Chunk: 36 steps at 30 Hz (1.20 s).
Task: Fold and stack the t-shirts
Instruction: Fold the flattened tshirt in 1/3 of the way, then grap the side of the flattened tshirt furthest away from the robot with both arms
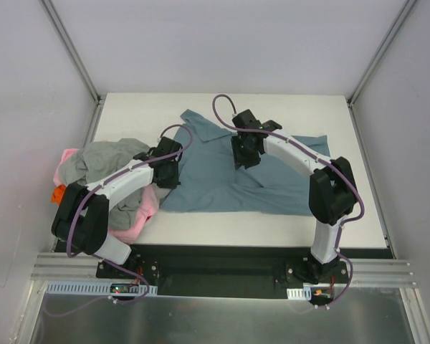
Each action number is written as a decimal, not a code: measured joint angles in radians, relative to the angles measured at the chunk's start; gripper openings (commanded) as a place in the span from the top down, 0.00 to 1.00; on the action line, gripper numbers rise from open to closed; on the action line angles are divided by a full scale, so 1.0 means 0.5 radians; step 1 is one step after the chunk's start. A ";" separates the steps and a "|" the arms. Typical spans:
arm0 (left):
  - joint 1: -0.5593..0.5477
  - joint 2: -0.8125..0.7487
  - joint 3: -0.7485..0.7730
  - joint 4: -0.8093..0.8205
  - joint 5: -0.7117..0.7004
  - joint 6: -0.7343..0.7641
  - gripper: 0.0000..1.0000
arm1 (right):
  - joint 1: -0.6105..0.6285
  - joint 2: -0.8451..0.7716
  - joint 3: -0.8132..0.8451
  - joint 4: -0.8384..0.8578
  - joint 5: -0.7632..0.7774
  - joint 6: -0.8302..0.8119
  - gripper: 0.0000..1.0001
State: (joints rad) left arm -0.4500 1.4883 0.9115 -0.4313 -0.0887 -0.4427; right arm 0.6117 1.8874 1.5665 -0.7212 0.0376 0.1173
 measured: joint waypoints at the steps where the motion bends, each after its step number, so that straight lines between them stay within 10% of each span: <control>1: 0.000 0.002 0.028 0.003 0.001 0.023 1.00 | -0.001 0.000 -0.007 0.000 0.000 0.000 0.59; 14: 0.000 0.208 0.121 0.063 -0.005 0.260 0.98 | -0.032 -0.012 -0.082 0.003 0.003 0.003 0.59; 20: 0.001 0.192 0.121 0.053 -0.062 0.302 0.39 | -0.056 -0.014 -0.086 0.018 -0.070 0.024 0.53; 23: 0.007 0.125 0.181 -0.036 -0.088 0.288 0.34 | -0.064 -0.013 -0.086 0.065 -0.167 0.058 0.53; 36: 0.026 0.189 0.899 -0.038 0.111 -0.039 0.38 | -0.042 0.470 0.256 0.225 -0.248 0.163 0.54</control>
State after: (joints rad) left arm -0.4370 1.5829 1.3609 -0.4503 -0.0334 -0.4622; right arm 0.5907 2.1223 1.6947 -0.6086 -0.0864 0.1986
